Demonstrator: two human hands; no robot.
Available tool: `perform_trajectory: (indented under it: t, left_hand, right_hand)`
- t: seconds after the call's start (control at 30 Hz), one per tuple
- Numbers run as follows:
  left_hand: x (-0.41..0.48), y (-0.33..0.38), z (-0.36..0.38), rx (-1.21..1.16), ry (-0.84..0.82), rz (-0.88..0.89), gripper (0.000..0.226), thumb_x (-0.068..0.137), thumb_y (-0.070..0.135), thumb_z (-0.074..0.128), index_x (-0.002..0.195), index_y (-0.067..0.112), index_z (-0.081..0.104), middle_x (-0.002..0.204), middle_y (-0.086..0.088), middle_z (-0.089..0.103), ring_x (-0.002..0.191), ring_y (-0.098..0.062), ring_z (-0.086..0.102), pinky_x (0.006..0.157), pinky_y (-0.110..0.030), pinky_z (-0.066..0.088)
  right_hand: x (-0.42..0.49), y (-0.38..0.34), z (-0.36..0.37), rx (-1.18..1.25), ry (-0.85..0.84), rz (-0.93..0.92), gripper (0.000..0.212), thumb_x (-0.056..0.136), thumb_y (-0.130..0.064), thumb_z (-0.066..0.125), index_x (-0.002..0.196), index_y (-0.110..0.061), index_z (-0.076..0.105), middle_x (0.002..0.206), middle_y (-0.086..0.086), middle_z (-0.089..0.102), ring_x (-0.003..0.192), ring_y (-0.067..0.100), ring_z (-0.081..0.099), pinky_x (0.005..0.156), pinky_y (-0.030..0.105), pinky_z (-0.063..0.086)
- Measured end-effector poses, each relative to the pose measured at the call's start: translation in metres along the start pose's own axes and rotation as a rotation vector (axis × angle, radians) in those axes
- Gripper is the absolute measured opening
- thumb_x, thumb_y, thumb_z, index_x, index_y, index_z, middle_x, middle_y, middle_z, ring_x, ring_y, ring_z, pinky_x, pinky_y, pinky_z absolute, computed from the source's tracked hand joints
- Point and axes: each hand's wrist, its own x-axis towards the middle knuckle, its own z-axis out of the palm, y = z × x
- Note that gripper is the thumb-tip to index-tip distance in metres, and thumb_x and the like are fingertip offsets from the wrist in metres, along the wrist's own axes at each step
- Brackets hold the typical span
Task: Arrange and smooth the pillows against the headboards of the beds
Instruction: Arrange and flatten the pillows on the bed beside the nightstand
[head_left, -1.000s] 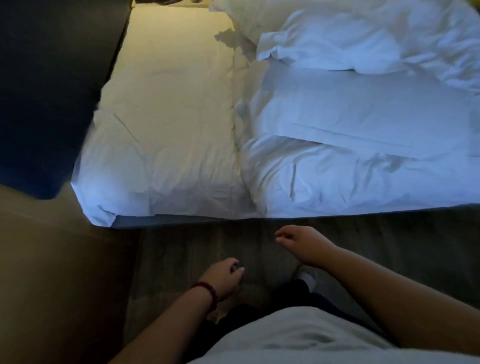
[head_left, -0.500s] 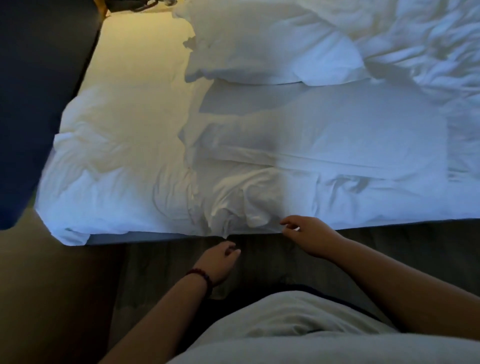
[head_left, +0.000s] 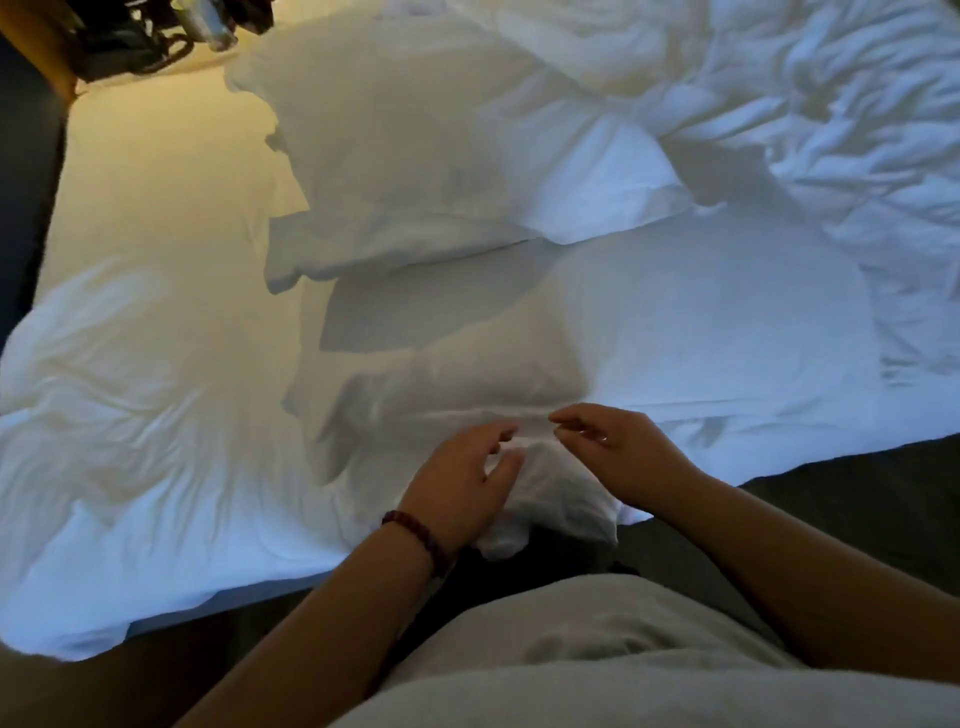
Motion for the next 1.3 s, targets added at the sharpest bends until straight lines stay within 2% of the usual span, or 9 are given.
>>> perform_trajectory:
  t: [0.1,0.23,0.47,0.6,0.87,0.97,1.1,1.2,1.3]
  left_hand:
    - [0.033,0.024,-0.043,-0.023,0.062,0.13,0.032,0.097,0.029,0.054,0.127,0.019,0.059,0.126,0.002,0.061,0.11,-0.008,0.056,0.1,-0.027,0.044]
    - [0.072,0.054,-0.086,0.006,0.164,0.269,0.036,0.095,0.037,0.047,0.125,0.022,0.06,0.118,0.006,0.064,0.105,-0.005,0.058,0.096,-0.028,0.048]
    - [0.137,0.086,-0.116,-0.024,0.348,0.333,0.033,0.093,0.031,0.048,0.126,0.029,0.054,0.116,0.017,0.056,0.104,0.009,0.052,0.089,-0.007,0.042]
    - [0.176,0.11,-0.132,-0.03,0.456,0.333,0.032,0.094,0.031,0.049,0.125,0.027,0.054,0.116,0.013,0.055,0.106,0.001,0.055,0.089,-0.011,0.045]
    - [0.261,0.117,-0.181,0.042,0.552,0.151,0.041,0.094,0.035,0.056,0.133,0.03,0.048,0.129,0.01,0.052,0.113,0.0,0.053,0.091,-0.01,0.043]
    - [0.288,0.1,-0.203,0.051,0.552,0.063,0.052,0.087,0.047,0.053,0.136,0.028,0.047,0.131,0.008,0.052,0.116,-0.006,0.053,0.096,-0.024,0.046]
    - [0.331,0.063,-0.244,0.209,0.461,-0.151,0.065,0.088,0.053,0.056,0.144,0.025,0.039,0.147,0.0,0.043,0.132,-0.018,0.043,0.108,-0.036,0.036]
    - [0.359,0.031,-0.272,0.269,0.421,-0.268,0.082,0.076,0.071,0.049,0.146,0.03,0.036,0.151,0.004,0.039,0.136,-0.019,0.038,0.11,-0.043,0.035]
    - [0.379,0.012,-0.29,0.167,0.472,-0.336,0.079,0.076,0.062,0.059,0.143,0.023,0.042,0.148,0.001,0.042,0.135,-0.021,0.04,0.108,-0.036,0.034]
  right_hand:
    - [0.03,-0.032,-0.026,0.103,0.163,-0.057,0.02,0.094,-0.027,0.062,0.113,-0.03,0.068,0.095,-0.02,0.066,0.083,-0.019,0.057,0.071,-0.004,0.036]
    - [0.071,-0.074,-0.053,0.203,0.287,-0.137,0.019,0.095,-0.028,0.06,0.113,-0.032,0.066,0.096,-0.022,0.065,0.087,-0.022,0.054,0.07,-0.004,0.036]
    - [0.149,-0.103,-0.112,0.243,0.298,-0.281,0.022,0.094,-0.026,0.061,0.115,-0.031,0.065,0.099,-0.018,0.067,0.092,-0.011,0.059,0.072,0.001,0.042]
    - [0.204,-0.11,-0.153,0.252,0.231,-0.394,0.024,0.089,-0.024,0.067,0.112,-0.032,0.066,0.099,-0.016,0.068,0.09,-0.007,0.061,0.073,0.004,0.045]
    - [0.334,-0.127,-0.205,0.256,0.061,-0.482,0.029,0.084,-0.024,0.074,0.111,-0.029,0.066,0.103,-0.01,0.069,0.098,0.003,0.061,0.08,0.015,0.048]
    - [0.381,-0.129,-0.208,0.298,0.023,-0.437,0.029,0.083,-0.021,0.075,0.111,-0.025,0.066,0.108,-0.005,0.067,0.102,0.008,0.06,0.076,0.012,0.047]
    - [0.429,-0.124,-0.204,0.514,-0.091,-0.303,0.034,0.083,-0.006,0.075,0.115,-0.008,0.066,0.111,-0.005,0.058,0.103,0.004,0.059,0.062,0.003,0.045]
    - [0.469,-0.114,-0.204,0.377,-0.076,-0.32,0.042,0.077,-0.018,0.081,0.116,-0.015,0.067,0.117,-0.015,0.054,0.109,-0.003,0.058,0.078,0.002,0.043]
    - [0.496,-0.105,-0.205,0.196,-0.123,-0.281,0.052,0.076,-0.038,0.08,0.124,-0.036,0.061,0.142,-0.016,0.04,0.125,-0.001,0.042,0.103,0.02,0.033]
